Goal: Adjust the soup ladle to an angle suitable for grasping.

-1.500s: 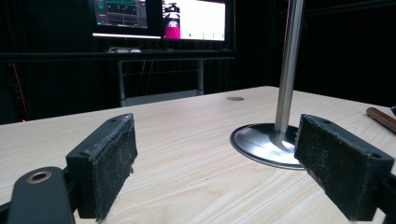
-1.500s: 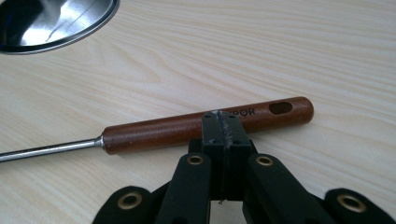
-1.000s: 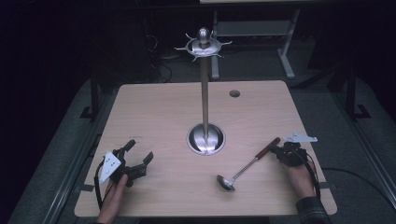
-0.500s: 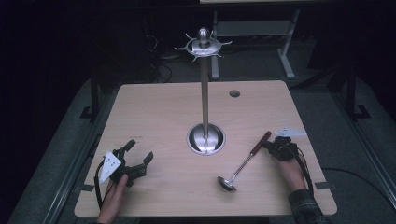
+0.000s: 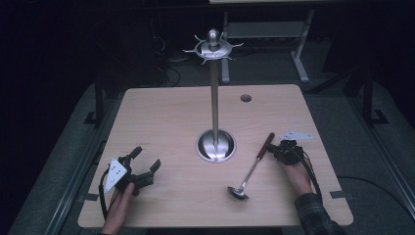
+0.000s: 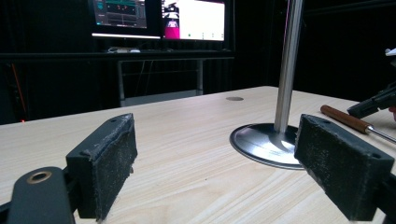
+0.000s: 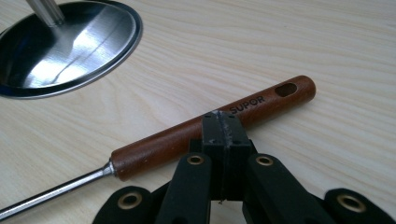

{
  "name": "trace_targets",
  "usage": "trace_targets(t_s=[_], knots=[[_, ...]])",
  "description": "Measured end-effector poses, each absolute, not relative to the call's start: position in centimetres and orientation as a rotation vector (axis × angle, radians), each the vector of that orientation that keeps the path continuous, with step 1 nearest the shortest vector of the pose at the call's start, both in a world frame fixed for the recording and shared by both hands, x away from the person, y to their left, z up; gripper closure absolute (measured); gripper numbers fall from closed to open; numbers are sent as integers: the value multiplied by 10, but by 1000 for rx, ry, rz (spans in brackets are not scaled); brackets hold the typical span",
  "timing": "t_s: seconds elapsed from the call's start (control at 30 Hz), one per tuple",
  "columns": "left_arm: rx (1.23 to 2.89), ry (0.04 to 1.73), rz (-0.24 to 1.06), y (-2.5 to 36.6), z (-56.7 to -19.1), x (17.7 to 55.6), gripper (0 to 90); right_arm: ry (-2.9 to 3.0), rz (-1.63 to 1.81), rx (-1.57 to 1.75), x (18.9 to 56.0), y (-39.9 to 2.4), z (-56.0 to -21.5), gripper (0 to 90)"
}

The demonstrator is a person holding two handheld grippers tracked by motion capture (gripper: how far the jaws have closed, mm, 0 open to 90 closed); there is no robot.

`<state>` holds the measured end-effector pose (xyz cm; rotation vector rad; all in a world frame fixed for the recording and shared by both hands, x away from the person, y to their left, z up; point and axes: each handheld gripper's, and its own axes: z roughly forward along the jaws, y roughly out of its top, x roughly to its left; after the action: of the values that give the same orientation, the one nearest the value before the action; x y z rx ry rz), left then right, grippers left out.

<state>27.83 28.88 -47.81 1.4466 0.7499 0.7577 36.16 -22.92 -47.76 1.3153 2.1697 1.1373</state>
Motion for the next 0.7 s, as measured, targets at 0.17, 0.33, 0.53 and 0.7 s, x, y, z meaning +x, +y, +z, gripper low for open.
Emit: trace_targets(t_s=[0.17,0.33,0.53,0.7], knots=[[1446,751,757,289,-478,278,125,2187,1152,1300,362,-226,-478,896],[1447,751,758,289,-478,278,125,2201,1166,1293,362,-223,-478,896],[1447,749,758,289,-478,278,125,2227,1177,1261,362,-215,-475,896],[1447,749,758,289,-478,278,125,2251,1181,1238,365,-205,-474,896]])
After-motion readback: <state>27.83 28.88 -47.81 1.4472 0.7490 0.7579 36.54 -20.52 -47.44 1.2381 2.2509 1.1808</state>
